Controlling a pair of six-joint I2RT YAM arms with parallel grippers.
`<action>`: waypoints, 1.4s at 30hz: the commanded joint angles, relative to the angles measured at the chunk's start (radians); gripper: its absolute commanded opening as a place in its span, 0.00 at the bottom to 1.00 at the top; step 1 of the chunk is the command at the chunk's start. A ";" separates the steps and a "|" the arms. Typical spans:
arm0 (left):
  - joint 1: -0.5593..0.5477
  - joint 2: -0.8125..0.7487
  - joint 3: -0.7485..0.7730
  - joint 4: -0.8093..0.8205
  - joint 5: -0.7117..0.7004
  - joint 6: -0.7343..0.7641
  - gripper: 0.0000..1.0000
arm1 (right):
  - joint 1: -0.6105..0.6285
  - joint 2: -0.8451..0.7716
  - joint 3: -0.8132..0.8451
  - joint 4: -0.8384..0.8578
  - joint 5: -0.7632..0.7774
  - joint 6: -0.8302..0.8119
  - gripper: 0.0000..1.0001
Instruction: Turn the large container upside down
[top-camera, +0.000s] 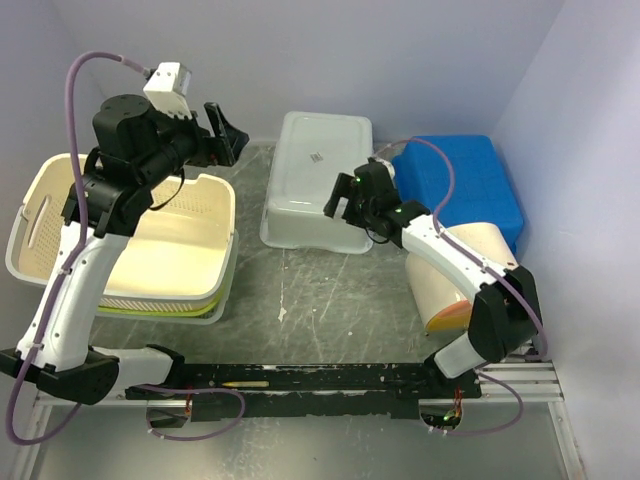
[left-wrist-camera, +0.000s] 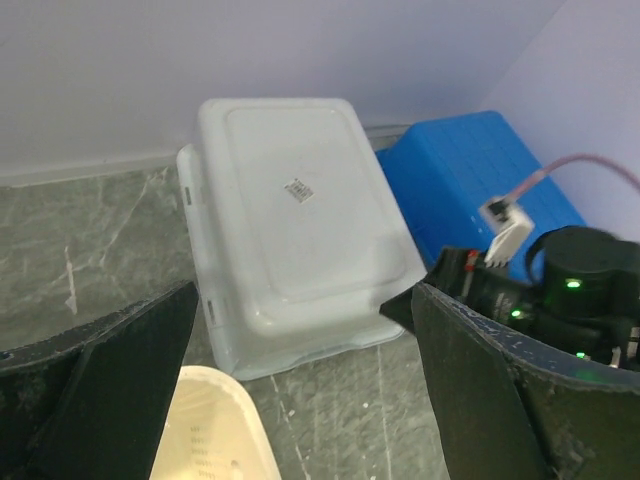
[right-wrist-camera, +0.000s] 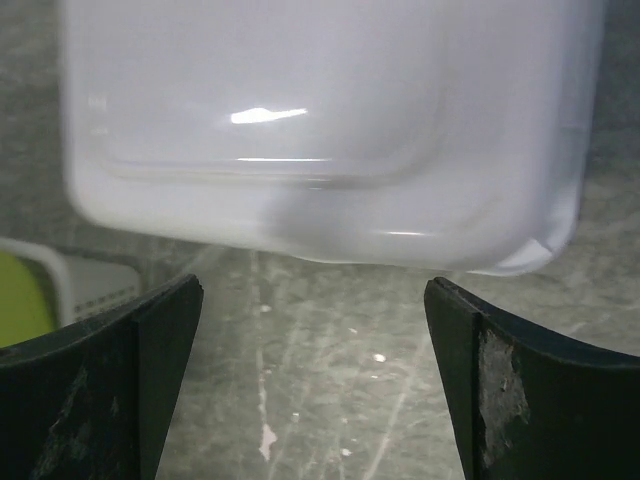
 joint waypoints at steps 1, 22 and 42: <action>0.000 -0.004 -0.031 -0.066 -0.038 0.032 1.00 | 0.126 -0.014 0.159 0.007 0.121 -0.075 0.94; 0.000 -0.113 -0.064 -0.074 -0.123 -0.090 0.99 | 0.202 0.783 0.969 -0.035 -0.202 -0.018 0.95; 0.000 -0.084 -0.084 -0.044 -0.086 -0.132 1.00 | 0.187 0.650 0.912 0.000 -0.008 -0.156 0.94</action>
